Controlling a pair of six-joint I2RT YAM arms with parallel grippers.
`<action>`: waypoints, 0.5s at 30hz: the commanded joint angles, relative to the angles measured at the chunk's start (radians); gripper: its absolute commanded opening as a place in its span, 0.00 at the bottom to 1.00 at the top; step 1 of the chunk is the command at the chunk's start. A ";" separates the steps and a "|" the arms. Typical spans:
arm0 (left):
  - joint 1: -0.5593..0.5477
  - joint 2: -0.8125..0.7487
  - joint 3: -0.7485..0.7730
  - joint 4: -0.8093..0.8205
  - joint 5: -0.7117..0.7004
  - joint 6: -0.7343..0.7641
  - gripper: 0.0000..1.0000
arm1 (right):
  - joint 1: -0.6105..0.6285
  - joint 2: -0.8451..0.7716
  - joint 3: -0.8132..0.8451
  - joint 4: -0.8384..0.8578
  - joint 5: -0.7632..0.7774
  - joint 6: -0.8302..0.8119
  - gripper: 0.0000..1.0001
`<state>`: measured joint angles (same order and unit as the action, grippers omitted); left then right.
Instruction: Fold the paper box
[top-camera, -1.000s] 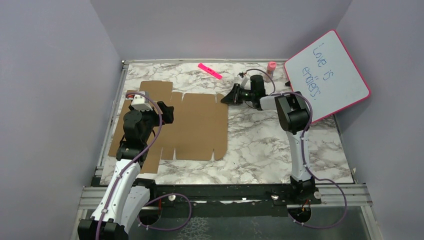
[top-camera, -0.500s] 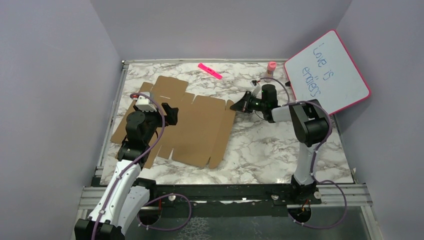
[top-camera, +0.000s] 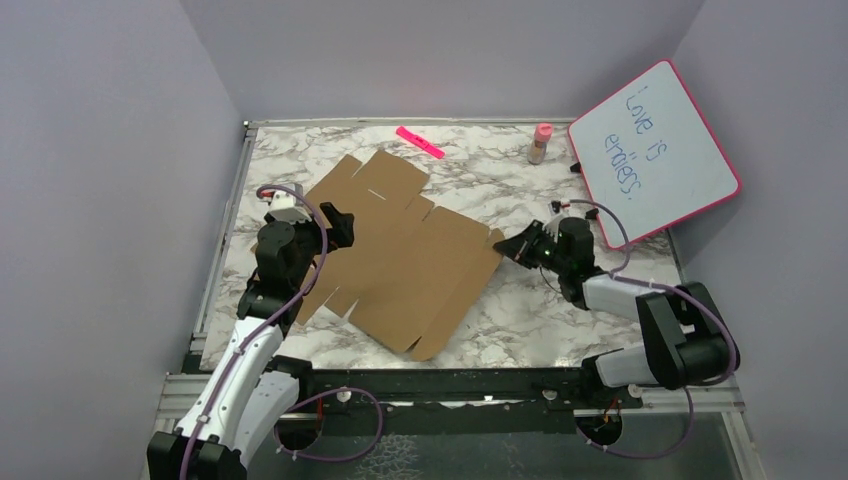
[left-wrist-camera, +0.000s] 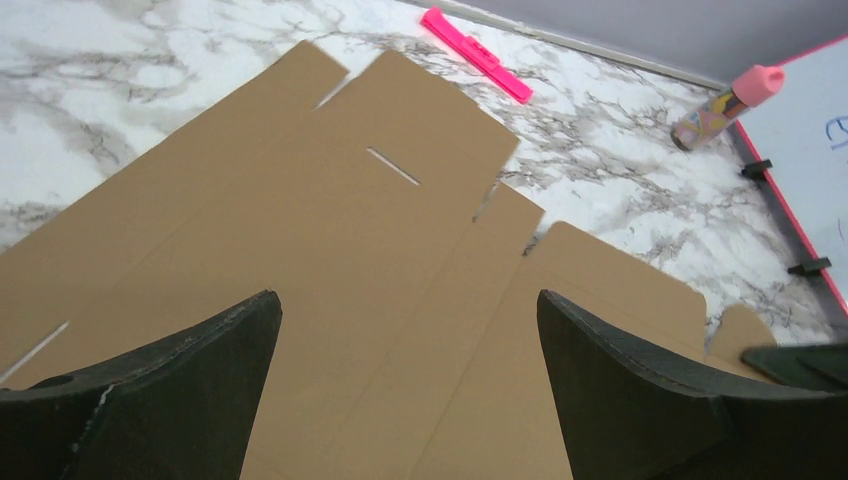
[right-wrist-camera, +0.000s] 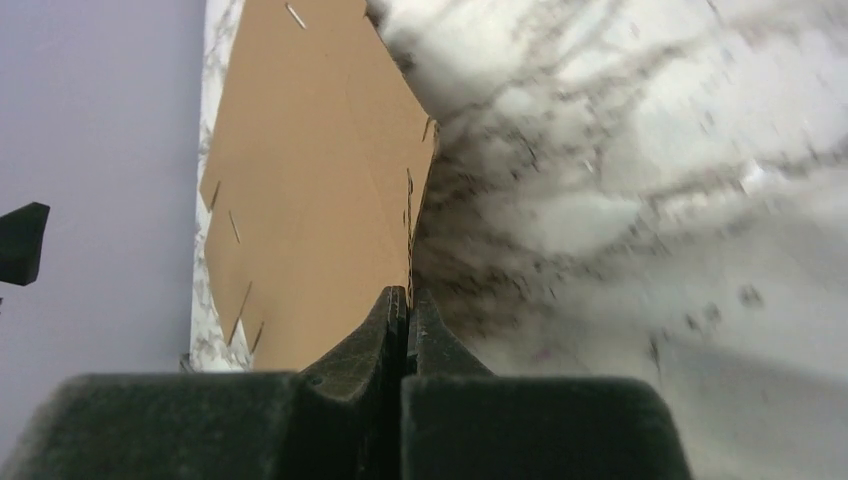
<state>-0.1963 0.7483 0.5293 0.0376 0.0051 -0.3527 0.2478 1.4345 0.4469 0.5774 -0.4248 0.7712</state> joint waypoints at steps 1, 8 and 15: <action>-0.002 0.034 0.005 -0.036 -0.141 -0.148 0.99 | -0.001 -0.137 -0.136 -0.051 0.135 0.049 0.01; 0.000 0.129 0.001 -0.107 -0.212 -0.275 0.99 | -0.002 -0.313 -0.275 -0.154 0.163 0.052 0.22; 0.053 0.254 0.049 -0.169 -0.287 -0.302 0.99 | -0.001 -0.442 -0.200 -0.325 0.341 -0.138 0.55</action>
<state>-0.1822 0.9409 0.5293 -0.0624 -0.1940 -0.6098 0.2474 1.0542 0.1856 0.3431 -0.2264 0.7704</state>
